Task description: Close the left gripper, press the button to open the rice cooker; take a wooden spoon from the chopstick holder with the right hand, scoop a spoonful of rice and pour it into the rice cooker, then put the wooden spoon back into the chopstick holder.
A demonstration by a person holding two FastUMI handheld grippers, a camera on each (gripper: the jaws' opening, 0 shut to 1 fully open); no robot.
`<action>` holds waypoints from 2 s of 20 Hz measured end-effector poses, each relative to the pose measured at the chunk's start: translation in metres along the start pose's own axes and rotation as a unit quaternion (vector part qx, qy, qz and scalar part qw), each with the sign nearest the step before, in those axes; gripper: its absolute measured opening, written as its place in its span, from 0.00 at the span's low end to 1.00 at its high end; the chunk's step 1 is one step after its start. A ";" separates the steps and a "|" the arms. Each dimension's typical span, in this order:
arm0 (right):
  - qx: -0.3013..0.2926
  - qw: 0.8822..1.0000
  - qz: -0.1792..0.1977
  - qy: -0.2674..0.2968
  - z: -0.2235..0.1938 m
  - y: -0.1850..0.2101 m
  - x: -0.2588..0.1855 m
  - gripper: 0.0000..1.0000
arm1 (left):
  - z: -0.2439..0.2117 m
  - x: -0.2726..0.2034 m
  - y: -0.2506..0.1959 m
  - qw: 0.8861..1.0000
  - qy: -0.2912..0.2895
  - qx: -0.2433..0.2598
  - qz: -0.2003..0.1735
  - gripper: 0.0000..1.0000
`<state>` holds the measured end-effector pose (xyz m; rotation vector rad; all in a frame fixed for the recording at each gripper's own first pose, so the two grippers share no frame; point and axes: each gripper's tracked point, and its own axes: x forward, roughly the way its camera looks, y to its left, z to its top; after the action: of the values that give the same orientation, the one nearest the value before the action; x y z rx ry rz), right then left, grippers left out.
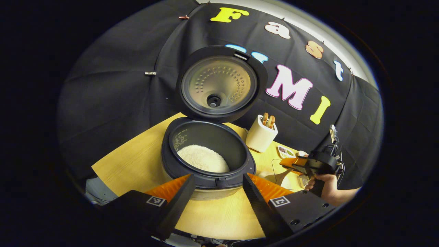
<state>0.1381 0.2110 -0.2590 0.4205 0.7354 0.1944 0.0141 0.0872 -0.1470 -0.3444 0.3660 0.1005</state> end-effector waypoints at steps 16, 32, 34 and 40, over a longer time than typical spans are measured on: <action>0.261 0.965 0.025 0.001 0.065 -0.065 -0.054 0.20 | 0.017 -0.026 -0.014 0.999 -0.042 0.022 0.016 0.91; 0.338 0.929 0.148 0.027 0.115 0.056 -0.076 0.20 | 0.047 -0.050 -0.005 0.995 -0.091 0.025 0.031 0.95; 0.332 0.929 0.161 0.036 0.110 0.081 -0.073 0.20 | 0.050 -0.050 0.005 0.995 -0.094 0.019 0.038 0.95; 0.278 0.940 0.188 0.060 0.086 0.151 -0.061 0.20 | 0.060 -0.054 0.035 0.993 -0.103 0.009 0.057 0.95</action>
<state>0.1485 0.3018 -0.0989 1.1007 0.8226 0.3749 -0.0219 0.1385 -0.0855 -0.2926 0.1825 0.2432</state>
